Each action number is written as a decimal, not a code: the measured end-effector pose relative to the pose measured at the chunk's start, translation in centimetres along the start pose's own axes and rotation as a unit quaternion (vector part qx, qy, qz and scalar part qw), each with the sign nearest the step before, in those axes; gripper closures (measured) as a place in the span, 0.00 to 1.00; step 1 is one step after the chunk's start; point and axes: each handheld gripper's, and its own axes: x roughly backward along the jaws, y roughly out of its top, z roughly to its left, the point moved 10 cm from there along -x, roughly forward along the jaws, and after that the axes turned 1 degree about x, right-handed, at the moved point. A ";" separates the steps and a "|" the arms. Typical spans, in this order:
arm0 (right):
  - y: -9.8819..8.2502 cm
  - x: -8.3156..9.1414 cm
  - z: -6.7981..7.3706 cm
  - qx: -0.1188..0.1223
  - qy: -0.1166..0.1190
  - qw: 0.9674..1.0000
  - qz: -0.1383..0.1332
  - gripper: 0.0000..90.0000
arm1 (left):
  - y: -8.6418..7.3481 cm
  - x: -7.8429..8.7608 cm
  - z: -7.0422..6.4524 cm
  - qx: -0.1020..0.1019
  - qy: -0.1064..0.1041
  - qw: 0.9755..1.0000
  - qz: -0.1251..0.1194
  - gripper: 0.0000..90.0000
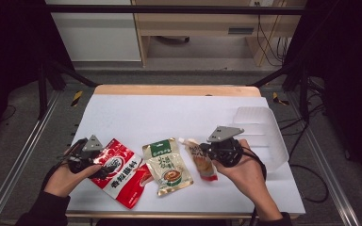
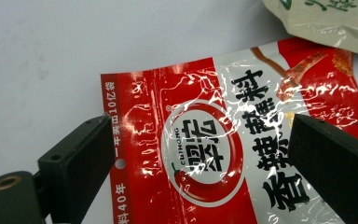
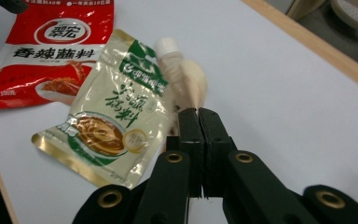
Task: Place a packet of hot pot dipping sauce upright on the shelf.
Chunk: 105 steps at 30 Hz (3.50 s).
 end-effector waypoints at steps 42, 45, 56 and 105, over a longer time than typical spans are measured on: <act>11.0 -6.5 6.9 0.062 0.131 0.987 -0.064 1.00 | 10.9 2.3 -2.9 -0.142 -0.077 0.987 0.007 0.37; 11.0 -6.5 7.0 0.065 0.132 0.987 -0.064 1.00 | 11.1 2.5 -3.1 -0.147 -0.076 0.986 0.007 0.38; 10.7 -5.9 6.3 0.060 0.129 0.987 -0.067 1.00 | 11.5 2.1 -3.1 -0.150 -0.075 0.986 0.009 0.38; 8.6 -4.0 3.4 0.038 0.119 0.990 -0.071 0.99 | 16.2 1.5 -6.5 -0.191 -0.120 0.974 0.010 0.81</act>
